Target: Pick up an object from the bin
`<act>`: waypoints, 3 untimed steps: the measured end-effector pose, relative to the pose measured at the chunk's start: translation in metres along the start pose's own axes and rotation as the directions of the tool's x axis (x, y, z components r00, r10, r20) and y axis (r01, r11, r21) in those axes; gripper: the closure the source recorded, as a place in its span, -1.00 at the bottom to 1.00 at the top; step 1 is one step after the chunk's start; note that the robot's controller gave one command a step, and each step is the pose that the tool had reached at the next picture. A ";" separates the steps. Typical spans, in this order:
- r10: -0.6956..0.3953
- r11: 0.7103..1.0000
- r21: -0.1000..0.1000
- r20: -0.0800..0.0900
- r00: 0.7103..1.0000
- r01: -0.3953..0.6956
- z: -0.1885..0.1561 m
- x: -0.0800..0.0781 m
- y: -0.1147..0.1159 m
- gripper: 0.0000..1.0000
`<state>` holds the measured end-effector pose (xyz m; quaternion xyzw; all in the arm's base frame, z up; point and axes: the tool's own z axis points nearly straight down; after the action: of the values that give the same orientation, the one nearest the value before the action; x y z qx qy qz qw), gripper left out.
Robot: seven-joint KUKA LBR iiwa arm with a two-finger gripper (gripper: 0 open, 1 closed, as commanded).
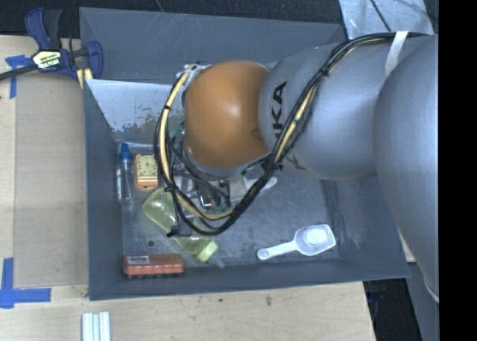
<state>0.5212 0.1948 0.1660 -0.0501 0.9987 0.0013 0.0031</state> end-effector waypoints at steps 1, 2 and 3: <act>0.111 0.994 0.000 0.001 0.994 -0.111 0.037 -0.043 -0.012 -1.00; 0.031 1.000 0.003 -0.003 1.000 -0.031 0.052 -0.065 -0.017 -1.00; 0.183 0.983 0.001 0.004 0.983 -0.183 0.080 -0.083 0.035 1.00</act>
Offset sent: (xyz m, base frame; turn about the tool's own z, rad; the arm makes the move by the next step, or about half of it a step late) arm 0.0540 -0.0104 -0.0470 -0.0322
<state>0.6009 0.2386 0.0871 0.0417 0.9991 0.0008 0.0051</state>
